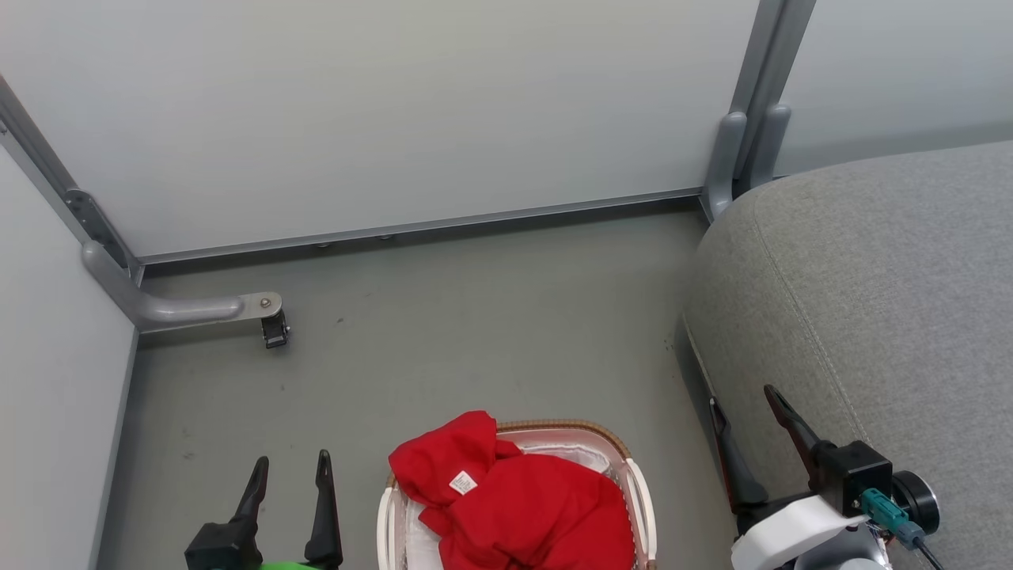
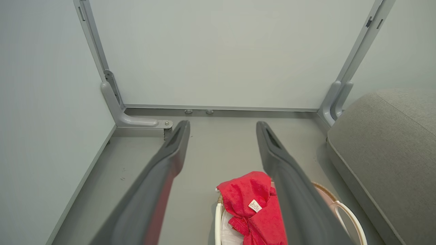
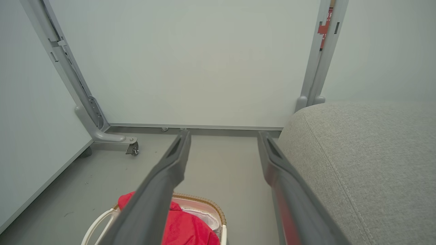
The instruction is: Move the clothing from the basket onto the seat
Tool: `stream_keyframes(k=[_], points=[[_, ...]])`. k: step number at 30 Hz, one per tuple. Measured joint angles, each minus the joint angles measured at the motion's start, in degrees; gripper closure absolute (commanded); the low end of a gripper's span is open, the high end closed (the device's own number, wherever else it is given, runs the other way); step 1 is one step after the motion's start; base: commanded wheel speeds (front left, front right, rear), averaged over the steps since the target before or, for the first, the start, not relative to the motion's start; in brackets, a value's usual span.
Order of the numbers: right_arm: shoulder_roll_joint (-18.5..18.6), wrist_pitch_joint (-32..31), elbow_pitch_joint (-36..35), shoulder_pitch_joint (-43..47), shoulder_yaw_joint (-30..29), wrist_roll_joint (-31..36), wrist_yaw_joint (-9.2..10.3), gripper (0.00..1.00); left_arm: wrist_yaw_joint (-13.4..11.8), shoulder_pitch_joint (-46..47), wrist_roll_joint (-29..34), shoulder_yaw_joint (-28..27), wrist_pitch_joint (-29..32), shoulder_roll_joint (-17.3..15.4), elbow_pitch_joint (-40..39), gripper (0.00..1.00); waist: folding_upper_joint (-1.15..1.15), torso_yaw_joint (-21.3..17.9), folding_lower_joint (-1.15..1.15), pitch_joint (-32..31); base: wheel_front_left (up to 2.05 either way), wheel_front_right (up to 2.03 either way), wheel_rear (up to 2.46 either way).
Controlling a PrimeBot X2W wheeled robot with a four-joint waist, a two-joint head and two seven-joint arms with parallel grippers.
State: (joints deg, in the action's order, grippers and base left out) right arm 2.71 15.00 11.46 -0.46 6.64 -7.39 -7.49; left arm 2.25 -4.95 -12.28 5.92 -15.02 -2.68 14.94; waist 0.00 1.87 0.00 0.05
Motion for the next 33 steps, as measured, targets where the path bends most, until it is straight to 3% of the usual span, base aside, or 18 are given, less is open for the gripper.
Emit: stream_keyframes(k=[7, 14, 24, 33], points=[[0.0, 0.01, -0.65, -0.19, -0.59, 0.16, 0.0, 0.0, 0.41, 0.82, 1.46, 1.81, -0.01, -0.01, 0.51, 0.0, 0.0, 0.02, 0.0, 1.31, 0.0, 0.0, 0.0], [0.0, 0.09, -2.82, -3.65, -3.83, 2.01, 0.0, 0.0, 2.34, 8.08, 7.97, 7.08, -0.1, -0.07, 5.5, 0.0, 0.0, 0.02, 0.0, 5.67, 0.0, 0.0, 0.0], [0.05, 0.09, -9.0, -12.88, -9.81, 2.9, -0.02, 0.0, 4.38, 27.36, 15.03, 16.1, -0.1, -0.35, 23.8, 0.0, 0.0, -0.93, 0.0, 17.1, 0.0, 0.0, 0.0], [0.09, 0.09, -13.19, -18.41, -11.25, 1.56, -0.03, 0.0, 4.87, 40.13, 16.23, 21.59, -0.1, -0.22, 39.0, 0.0, 0.0, -3.08, -0.01, 29.13, 0.0, 0.0, 0.0]])
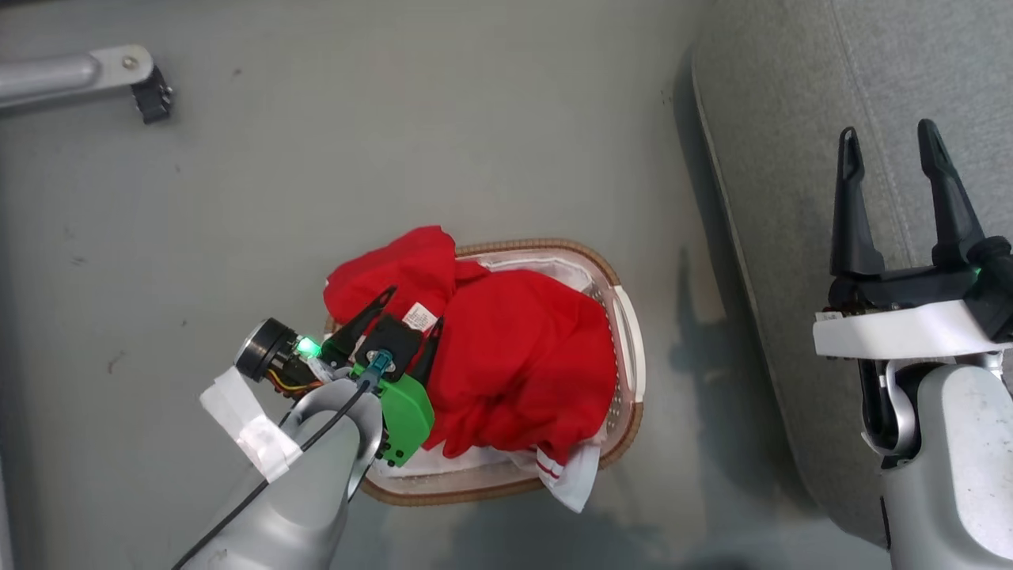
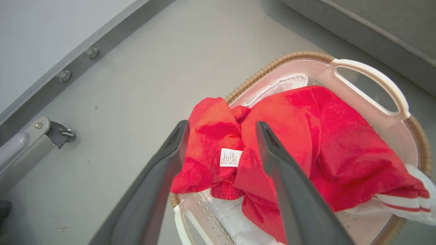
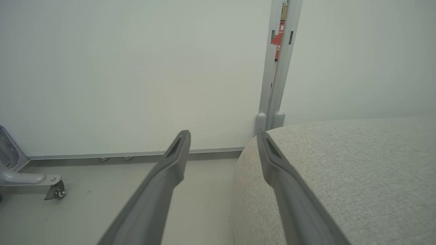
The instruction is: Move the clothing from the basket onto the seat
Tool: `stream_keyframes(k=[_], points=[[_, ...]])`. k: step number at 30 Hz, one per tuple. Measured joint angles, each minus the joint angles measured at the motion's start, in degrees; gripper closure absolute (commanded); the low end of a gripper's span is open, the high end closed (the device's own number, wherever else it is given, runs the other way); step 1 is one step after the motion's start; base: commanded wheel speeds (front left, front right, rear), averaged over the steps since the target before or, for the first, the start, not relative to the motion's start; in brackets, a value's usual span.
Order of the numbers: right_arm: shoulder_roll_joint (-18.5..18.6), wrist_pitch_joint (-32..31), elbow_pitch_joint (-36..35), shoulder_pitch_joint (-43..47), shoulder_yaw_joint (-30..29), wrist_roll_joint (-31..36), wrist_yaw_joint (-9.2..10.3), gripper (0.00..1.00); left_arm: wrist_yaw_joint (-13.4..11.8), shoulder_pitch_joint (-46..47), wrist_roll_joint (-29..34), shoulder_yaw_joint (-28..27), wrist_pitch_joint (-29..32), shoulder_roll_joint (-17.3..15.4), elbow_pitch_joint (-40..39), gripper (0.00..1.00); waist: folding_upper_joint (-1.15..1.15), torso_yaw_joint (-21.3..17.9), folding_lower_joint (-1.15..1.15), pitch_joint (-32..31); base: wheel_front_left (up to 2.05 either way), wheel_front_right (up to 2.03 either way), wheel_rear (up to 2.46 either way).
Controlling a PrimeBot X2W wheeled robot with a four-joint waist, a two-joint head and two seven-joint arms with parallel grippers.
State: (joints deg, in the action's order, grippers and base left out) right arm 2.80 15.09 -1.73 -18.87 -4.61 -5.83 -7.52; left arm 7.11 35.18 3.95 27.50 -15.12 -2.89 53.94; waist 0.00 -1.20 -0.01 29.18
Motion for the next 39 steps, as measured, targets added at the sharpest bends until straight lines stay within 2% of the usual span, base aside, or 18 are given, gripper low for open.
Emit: stream_keyframes(k=[6, 13, 23, 28, 29, 30, 31, 32, 39], points=[[0.02, 0.0, -2.24, -2.34, 1.13, -1.77, 0.0, 0.0, 0.19, 5.54, -0.01, 2.83, 0.0, 0.16, 9.22, 0.0, 0.0, -2.42, 0.0, 8.23, 0.0, 0.0, 0.0], [0.01, 0.0, -3.2, -3.18, 2.14, -3.49, 0.0, 0.0, 0.14, 9.63, -0.25, 3.46, 0.0, -0.37, 14.24, 0.0, 0.0, -5.18, -0.01, 14.67, 0.0, 0.0, 0.0], [0.01, 0.0, -3.41, -4.14, 3.07, -5.42, 0.0, 0.0, -2.13, 12.63, -2.03, 2.55, 0.0, -1.79, 18.11, 0.0, 0.0, -8.61, 0.0, 20.21, 0.0, 0.0, 0.0], [0.01, 0.0, -3.46, -4.63, 3.19, -5.95, 0.0, 0.0, -2.33, 12.79, -3.05, 2.37, 0.44, -1.94, 18.78, 0.0, 0.0, -9.56, 0.0, 21.47, 0.0, 0.0, 0.0], [0.01, 0.0, -3.45, -4.65, 3.28, -6.11, 0.0, 0.0, -2.18, 12.78, -3.42, 2.33, 0.7, -1.9, 18.87, 0.05, 0.0, -9.66, 0.0, 21.62, 0.0, 0.0, 0.0], [0.01, 0.0, -3.42, -4.65, 3.39, -6.19, 0.0, 0.0, -2.05, 12.76, -3.61, 2.37, 0.94, -1.88, 18.96, 0.51, 0.0, -9.74, 0.0, 21.69, 0.0, 0.0, 0.0], [0.01, 0.0, -3.37, -4.65, 3.47, -6.22, 0.0, 0.0, -1.97, 12.71, -3.78, 2.4, 0.96, -1.85, 19.05, 0.83, 0.0, -9.76, 0.0, 21.68, 0.0, 0.0, 0.0], [0.01, 0.0, -3.31, -4.65, 3.55, -6.25, 0.0, 0.0, -1.72, 12.64, -3.89, 2.43, 0.96, -1.78, 19.12, 1.0, 0.0, -9.76, 0.0, 21.61, 0.0, 0.0, 0.0], [0.0, 0.0, -2.08, -4.3, 4.02, -6.34, 0.0, 0.0, -1.05, 10.84, -5.69, 2.58, 0.41, -1.31, 18.6, 1.0, 0.0, -9.68, 0.0, 19.71, 0.0, 0.0, 0.0]])
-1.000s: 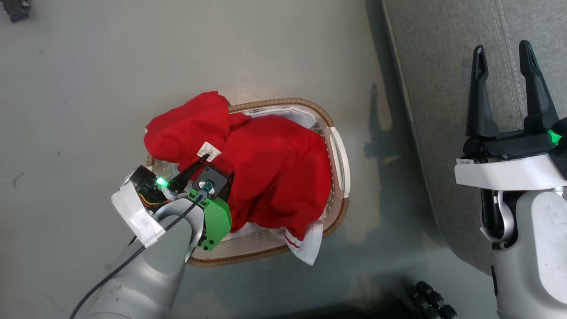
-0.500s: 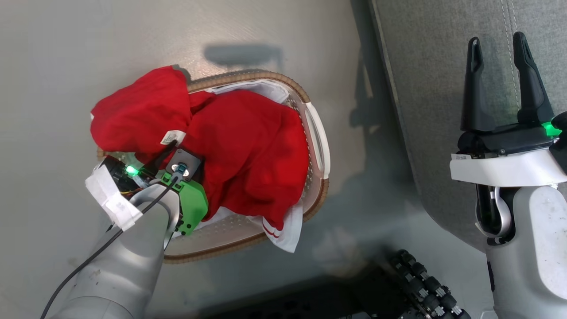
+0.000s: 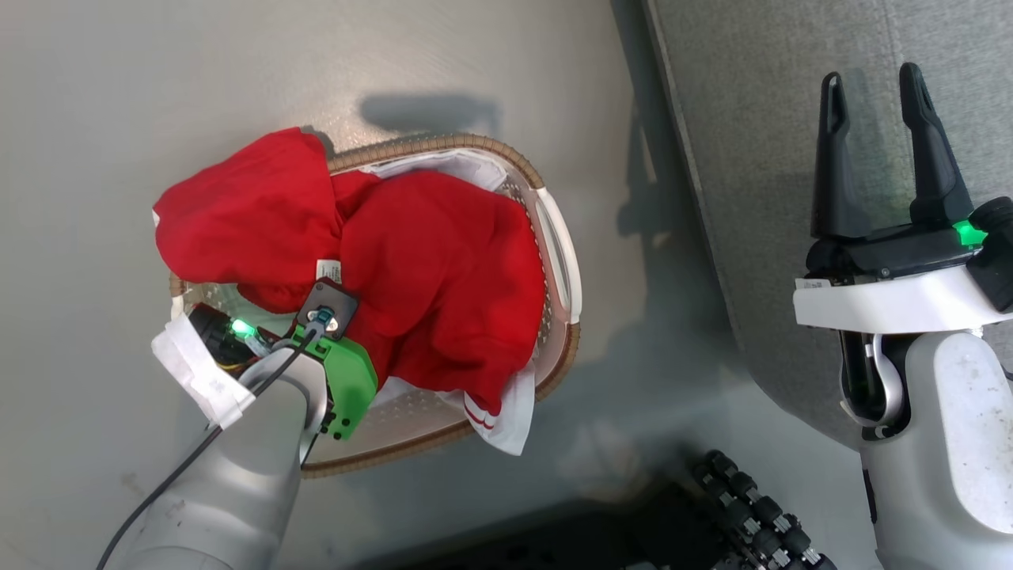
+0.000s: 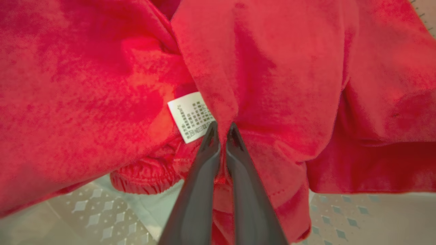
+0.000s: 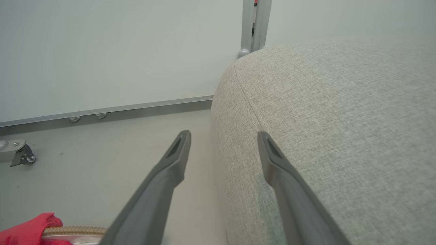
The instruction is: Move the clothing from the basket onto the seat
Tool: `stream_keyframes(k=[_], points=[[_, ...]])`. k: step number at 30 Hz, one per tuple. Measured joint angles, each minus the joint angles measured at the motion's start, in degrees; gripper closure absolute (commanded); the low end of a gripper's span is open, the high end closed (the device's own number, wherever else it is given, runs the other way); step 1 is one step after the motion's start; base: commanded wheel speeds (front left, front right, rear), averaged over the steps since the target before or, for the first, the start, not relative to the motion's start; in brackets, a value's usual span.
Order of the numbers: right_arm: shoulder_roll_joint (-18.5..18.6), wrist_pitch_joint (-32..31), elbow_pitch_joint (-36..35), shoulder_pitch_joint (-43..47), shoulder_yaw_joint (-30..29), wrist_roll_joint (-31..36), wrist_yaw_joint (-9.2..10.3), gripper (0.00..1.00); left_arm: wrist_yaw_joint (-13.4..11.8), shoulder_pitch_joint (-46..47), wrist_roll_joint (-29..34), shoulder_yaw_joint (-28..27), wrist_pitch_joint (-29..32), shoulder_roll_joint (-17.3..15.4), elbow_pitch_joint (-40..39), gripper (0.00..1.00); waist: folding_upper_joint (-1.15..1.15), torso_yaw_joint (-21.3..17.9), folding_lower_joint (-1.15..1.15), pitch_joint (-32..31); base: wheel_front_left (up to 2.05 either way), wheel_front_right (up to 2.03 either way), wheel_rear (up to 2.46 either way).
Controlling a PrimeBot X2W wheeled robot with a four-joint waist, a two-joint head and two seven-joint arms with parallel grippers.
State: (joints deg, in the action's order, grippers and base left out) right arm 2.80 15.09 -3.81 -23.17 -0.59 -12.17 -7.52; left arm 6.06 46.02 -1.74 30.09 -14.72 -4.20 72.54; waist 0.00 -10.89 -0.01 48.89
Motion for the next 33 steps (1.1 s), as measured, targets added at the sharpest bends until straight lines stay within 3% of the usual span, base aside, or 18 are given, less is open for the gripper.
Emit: stream_keyframes(k=[6, 19, 33], points=[[-0.01, 0.0, 1.54, 0.98, 0.12, 0.25, 0.0, 0.0, 0.42, -3.36, -0.74, 0.54, -0.25, -0.44, -4.71, 1.0, 0.0, 0.51, 0.0, -3.48, 0.0, 0.0, 0.0], [-0.03, 0.0, 5.63, 6.58, -0.11, 2.82, 0.0, 0.0, 0.76, -13.68, -1.0, 2.78, -0.32, -3.74, -25.66, 1.0, 0.0, 3.35, 0.01, -15.89, 0.0, 0.0, 0.0], [-0.03, 0.0, 9.35, 15.66, 1.21, 5.15, 0.0, 0.0, 1.04, -16.81, -0.63, 4.09, -0.31, -10.29, -40.0, 1.0, 0.0, 6.7, 0.01, -33.35, 0.0, 0.0, 0.0]])
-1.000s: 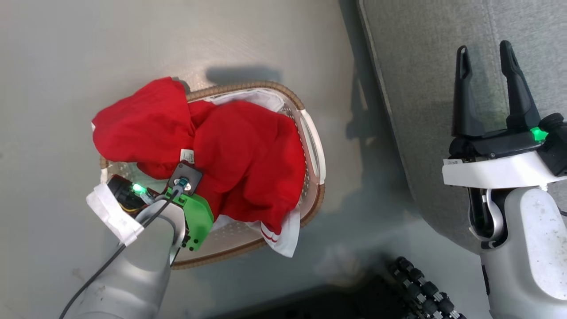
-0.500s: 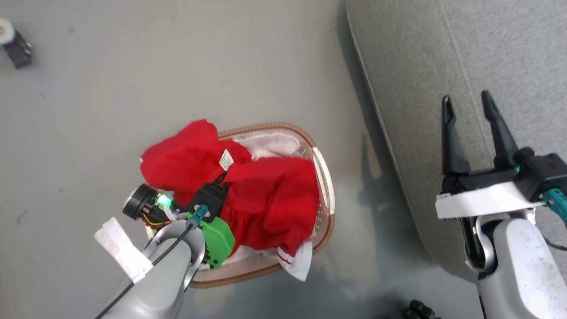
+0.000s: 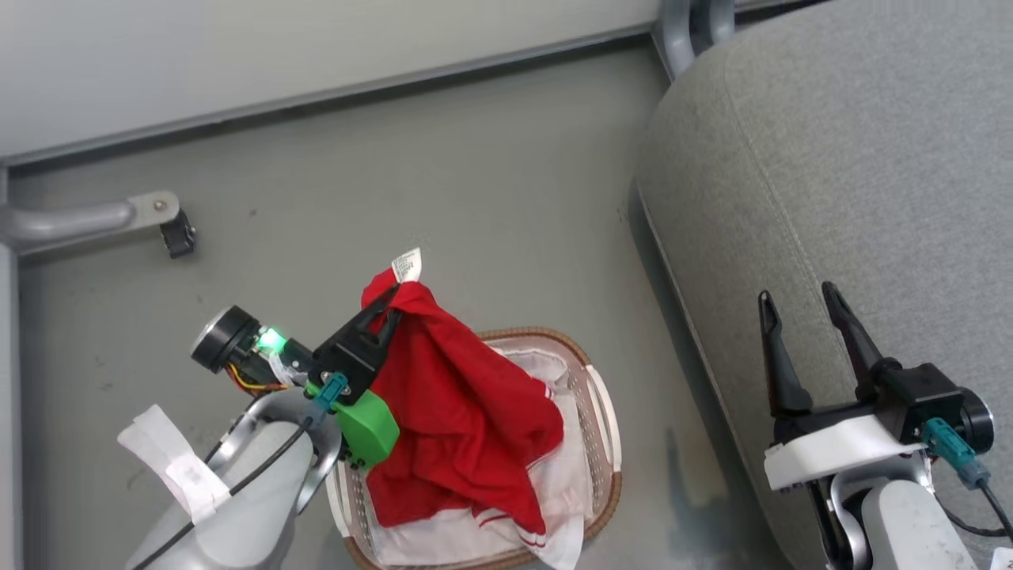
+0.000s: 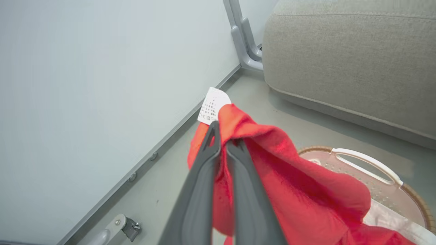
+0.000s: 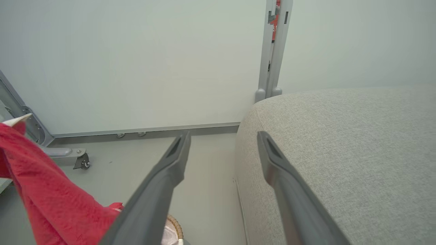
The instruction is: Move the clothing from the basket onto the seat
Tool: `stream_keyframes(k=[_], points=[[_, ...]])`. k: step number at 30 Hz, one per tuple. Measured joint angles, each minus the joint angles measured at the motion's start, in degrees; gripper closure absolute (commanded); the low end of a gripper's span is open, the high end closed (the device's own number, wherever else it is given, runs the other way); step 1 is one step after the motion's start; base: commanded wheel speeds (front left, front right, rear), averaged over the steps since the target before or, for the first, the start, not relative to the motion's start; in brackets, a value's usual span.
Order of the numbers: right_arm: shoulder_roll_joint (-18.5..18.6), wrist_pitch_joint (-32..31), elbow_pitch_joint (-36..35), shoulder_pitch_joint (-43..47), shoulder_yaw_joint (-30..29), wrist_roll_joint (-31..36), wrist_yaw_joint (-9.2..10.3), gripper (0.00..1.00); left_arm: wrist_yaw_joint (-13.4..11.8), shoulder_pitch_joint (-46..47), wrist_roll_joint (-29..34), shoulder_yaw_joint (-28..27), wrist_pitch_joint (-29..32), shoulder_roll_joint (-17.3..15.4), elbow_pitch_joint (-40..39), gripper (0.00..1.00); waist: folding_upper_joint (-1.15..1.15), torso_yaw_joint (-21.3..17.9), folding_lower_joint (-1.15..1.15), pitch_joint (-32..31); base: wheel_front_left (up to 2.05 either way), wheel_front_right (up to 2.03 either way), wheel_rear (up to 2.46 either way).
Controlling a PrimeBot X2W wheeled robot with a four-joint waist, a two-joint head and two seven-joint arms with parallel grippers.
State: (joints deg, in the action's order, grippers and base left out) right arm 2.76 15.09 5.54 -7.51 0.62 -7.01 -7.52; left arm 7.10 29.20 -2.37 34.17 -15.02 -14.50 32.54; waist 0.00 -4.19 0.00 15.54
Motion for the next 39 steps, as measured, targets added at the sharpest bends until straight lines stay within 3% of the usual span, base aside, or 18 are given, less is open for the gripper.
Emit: stream_keyframes(k=[9, 15, 26, 39], points=[[-0.01, 0.0, 0.88, 2.68, 3.45, 0.57, 0.0, 0.0, 0.3, 8.3, 0.82, 4.34, 2.54, -4.38, -4.19, 1.0, 0.0, 0.94, 0.0, -9.92, 0.0, 0.0, 0.0], [0.0, 0.0, 0.53, 1.66, 7.01, 1.44, 0.0, 0.0, 0.44, 13.12, -1.86, 7.19, 5.69, -5.83, -7.35, 1.0, 0.0, 0.68, 0.0, -13.66, 0.0, 0.0, 0.0], [0.0, 0.0, 0.58, -0.14, 11.94, 2.07, 0.0, 0.0, 0.45, 22.78, -5.84, 10.38, 9.04, -6.42, -8.37, 1.0, 0.0, -0.22, 0.0, -14.71, 0.0, 0.0, 0.0], [0.02, 0.0, 1.63, -5.48, 19.7, 2.53, 0.0, 0.0, 0.45, 27.54, -8.06, 14.49, 10.56, -5.25, -9.99, 1.0, 0.0, 0.23, 0.0, -15.29, 0.0, 0.0, 0.0]])
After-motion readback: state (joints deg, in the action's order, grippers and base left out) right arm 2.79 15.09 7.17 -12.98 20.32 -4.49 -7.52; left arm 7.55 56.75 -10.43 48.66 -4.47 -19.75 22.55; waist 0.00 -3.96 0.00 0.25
